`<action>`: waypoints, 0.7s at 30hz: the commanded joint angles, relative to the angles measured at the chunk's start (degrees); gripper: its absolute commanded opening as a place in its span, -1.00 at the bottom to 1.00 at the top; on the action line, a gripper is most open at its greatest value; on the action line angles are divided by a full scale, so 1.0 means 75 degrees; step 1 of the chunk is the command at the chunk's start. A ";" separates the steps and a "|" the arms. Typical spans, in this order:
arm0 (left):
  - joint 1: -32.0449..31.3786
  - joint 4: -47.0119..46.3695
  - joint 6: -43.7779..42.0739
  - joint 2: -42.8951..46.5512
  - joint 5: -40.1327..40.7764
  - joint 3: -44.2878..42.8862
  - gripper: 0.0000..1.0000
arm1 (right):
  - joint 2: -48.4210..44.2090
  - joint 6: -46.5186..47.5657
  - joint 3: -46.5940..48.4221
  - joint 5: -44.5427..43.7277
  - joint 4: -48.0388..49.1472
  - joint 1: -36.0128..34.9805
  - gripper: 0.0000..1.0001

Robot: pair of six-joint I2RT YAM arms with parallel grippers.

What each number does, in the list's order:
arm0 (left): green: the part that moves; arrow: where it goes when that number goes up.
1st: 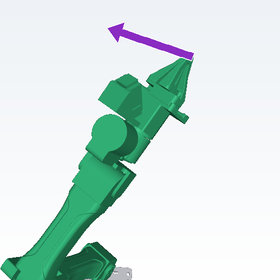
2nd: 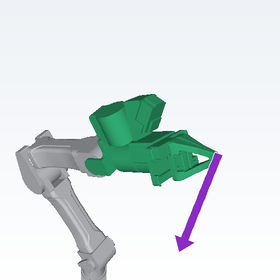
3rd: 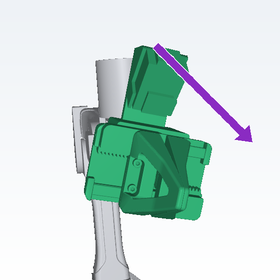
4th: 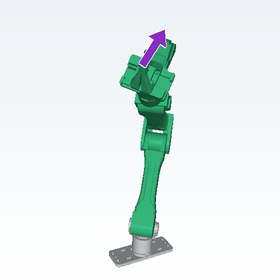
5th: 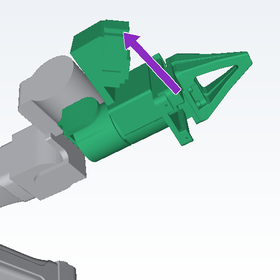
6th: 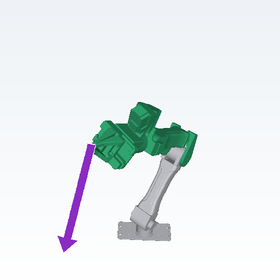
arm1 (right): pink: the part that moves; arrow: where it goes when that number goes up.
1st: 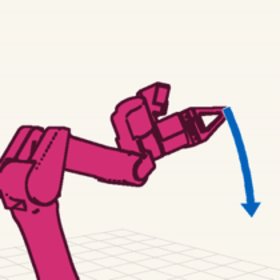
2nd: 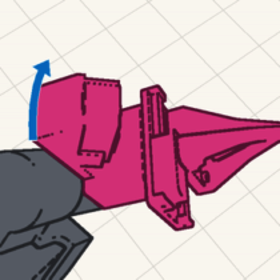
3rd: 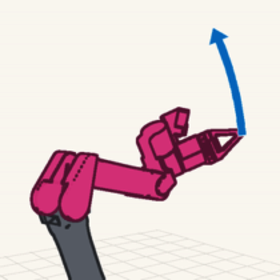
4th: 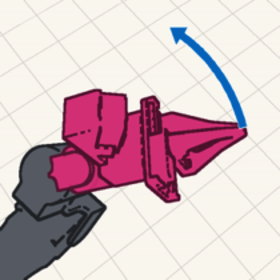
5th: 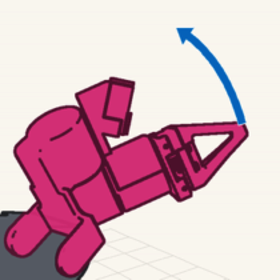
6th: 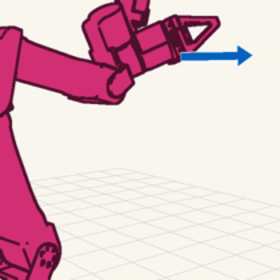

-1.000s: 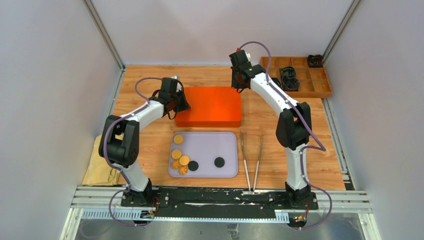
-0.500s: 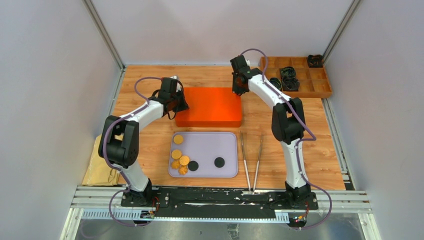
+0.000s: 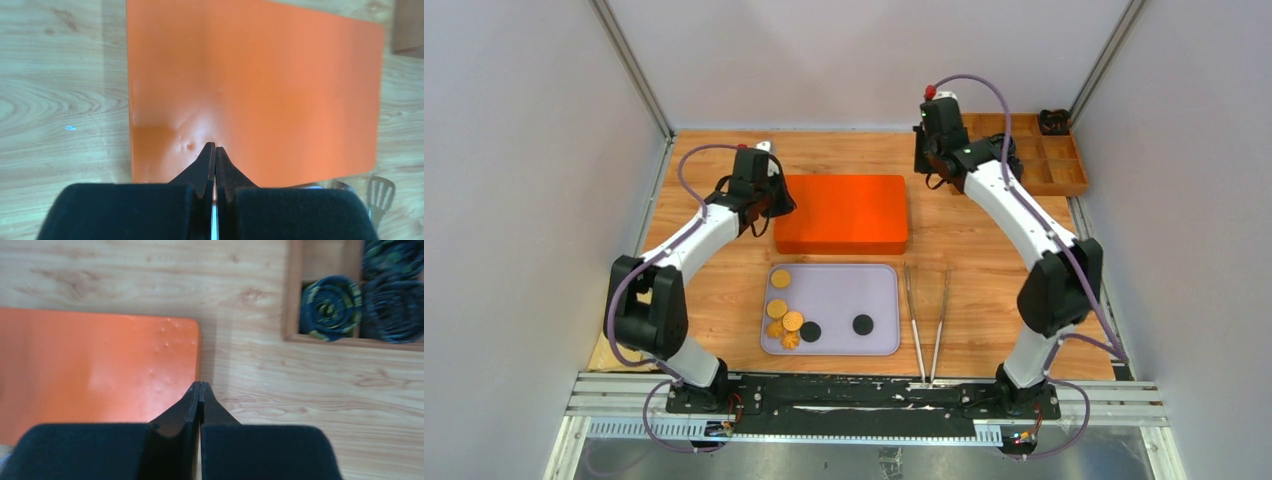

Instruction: Pack the cookies

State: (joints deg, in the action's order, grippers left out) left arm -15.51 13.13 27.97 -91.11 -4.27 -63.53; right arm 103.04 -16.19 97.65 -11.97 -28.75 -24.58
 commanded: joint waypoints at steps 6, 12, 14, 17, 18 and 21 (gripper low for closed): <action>-0.0098 0.0580 -0.0488 0.2153 0.0745 -0.0501 -0.85 | -0.1812 0.0840 -0.1734 -0.0585 0.1055 0.0090 -0.93; -0.0142 0.0630 -0.0570 0.2822 0.1284 -0.0102 -0.73 | -0.2328 0.0832 -0.2563 -0.0341 0.1154 0.0090 -0.93; -0.0142 0.0655 -0.0627 0.2737 0.1603 0.0046 -0.72 | -0.2458 0.0665 -0.2917 -0.0081 0.1151 0.0083 -0.95; -0.0090 0.0845 -0.0543 0.2345 0.2422 0.0157 -0.72 | -0.2571 0.0461 -0.3465 0.0465 0.1185 -0.0022 -1.00; -0.0045 0.0840 -0.0533 0.2195 0.2367 0.0173 -0.73 | -0.2590 0.0436 -0.3606 0.0545 0.1195 -0.0174 -1.00; 0.0051 0.0504 -0.0406 0.1792 0.2023 0.0395 -0.74 | -0.2515 0.0396 -0.3886 0.0684 0.1161 -0.0623 -1.00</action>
State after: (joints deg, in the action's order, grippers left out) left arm -15.84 16.88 24.43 -74.13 9.37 -63.09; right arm 84.99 -12.03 71.13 -10.31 -20.27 -25.50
